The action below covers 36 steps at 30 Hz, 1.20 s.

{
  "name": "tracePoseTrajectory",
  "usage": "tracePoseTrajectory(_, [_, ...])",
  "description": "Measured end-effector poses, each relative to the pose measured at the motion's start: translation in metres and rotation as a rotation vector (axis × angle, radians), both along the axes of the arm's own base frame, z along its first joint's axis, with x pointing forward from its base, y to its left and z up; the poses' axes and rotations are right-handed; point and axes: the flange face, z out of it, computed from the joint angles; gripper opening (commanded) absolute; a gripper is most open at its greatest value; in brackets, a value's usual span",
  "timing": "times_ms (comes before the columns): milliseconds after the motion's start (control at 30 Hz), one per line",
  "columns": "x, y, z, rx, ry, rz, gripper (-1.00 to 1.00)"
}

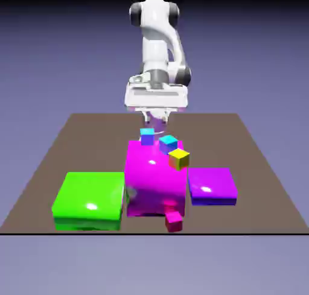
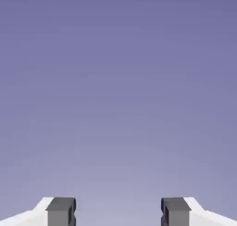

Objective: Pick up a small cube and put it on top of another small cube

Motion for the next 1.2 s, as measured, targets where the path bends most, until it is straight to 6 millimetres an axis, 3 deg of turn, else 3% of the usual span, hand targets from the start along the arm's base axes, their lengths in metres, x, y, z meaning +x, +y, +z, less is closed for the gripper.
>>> tracePoseTrajectory(300, [0.087,0.026,-0.040,-0.060,0.357,0.052,0.00])
tracePoseTrajectory(633, [0.162,0.055,-0.113,-0.120,0.747,0.097,0.00])
tracePoseTrajectory(933, [0.204,0.076,-0.196,-0.166,1.093,0.124,0.00])
tracePoseTrajectory(1200, [0.219,0.085,-0.275,-0.196,1.397,0.134,0.00])
